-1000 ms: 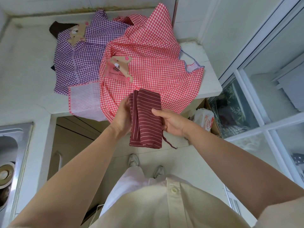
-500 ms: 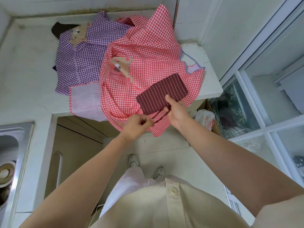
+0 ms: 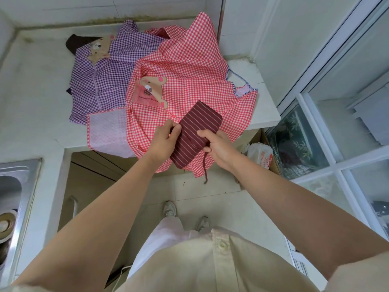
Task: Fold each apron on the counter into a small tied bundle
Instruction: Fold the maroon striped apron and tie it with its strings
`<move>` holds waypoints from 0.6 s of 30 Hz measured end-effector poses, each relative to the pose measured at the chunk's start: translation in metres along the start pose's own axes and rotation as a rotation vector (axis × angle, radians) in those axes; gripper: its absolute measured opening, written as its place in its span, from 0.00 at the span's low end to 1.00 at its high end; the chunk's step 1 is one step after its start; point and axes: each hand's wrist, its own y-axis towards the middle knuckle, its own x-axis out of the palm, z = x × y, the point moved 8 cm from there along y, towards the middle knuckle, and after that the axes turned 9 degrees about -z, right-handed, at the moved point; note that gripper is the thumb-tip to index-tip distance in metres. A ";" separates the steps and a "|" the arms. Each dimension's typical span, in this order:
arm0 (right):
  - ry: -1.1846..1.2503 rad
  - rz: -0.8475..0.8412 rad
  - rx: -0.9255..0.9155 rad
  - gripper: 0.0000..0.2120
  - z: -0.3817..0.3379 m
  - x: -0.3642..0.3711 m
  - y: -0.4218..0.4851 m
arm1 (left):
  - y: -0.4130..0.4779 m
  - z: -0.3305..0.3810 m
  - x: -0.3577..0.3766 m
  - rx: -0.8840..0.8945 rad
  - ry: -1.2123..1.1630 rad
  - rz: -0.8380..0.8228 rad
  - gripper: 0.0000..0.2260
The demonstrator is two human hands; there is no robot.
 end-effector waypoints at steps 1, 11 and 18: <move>0.023 -0.013 0.001 0.06 0.000 0.002 0.000 | -0.002 -0.002 0.004 -0.054 -0.084 -0.024 0.09; 0.057 -0.265 0.108 0.11 0.010 0.013 -0.003 | -0.011 -0.031 0.019 -0.253 -0.601 -0.219 0.20; 0.035 -0.439 0.301 0.12 0.021 0.005 -0.019 | -0.019 -0.013 0.011 -0.220 -0.817 -0.363 0.19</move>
